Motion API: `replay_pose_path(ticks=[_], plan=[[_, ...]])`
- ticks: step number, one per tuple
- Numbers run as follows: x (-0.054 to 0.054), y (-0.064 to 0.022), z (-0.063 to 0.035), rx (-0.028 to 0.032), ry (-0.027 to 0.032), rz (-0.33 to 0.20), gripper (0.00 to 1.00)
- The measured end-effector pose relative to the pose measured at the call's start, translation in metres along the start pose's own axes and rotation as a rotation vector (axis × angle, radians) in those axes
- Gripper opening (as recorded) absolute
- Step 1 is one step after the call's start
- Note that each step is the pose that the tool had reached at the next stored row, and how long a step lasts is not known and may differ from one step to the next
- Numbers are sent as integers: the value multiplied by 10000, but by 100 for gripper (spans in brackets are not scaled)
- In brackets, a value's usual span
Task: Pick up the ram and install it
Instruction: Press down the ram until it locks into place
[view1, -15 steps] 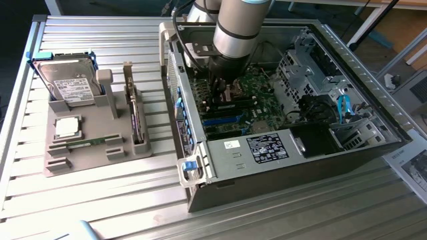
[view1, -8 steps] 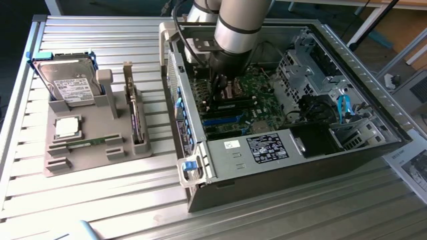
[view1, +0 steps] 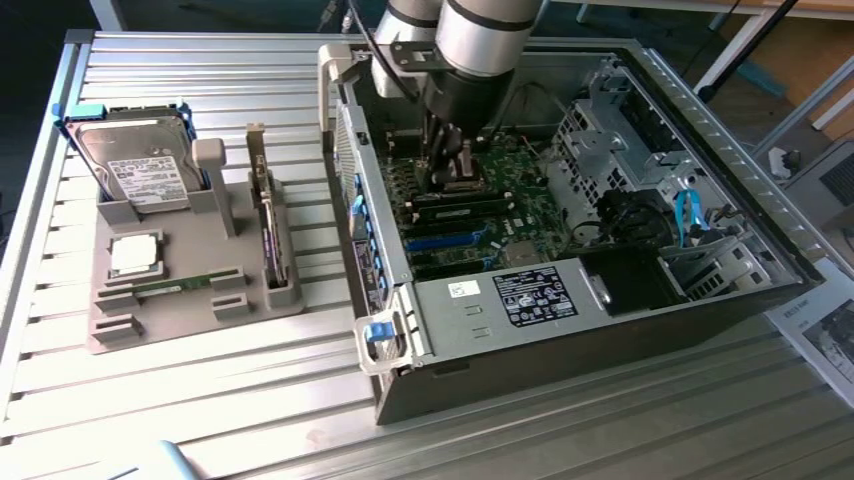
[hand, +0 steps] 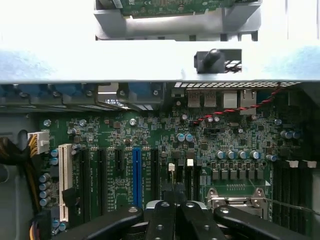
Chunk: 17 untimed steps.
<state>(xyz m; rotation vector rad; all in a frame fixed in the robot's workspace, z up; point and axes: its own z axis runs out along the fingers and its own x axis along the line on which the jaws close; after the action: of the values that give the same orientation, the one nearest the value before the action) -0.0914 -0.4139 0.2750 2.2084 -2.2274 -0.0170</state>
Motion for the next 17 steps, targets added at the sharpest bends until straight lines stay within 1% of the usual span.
replay_pose_path(ticks=[2,4,10,12,17], plan=[[-2,1,-85,0,23,0,10],[-4,2,-190,1,53,0,10],[-8,4,-356,1,121,1,10],[-9,4,-388,1,141,2,10],[-9,4,-388,2,141,2,10]])
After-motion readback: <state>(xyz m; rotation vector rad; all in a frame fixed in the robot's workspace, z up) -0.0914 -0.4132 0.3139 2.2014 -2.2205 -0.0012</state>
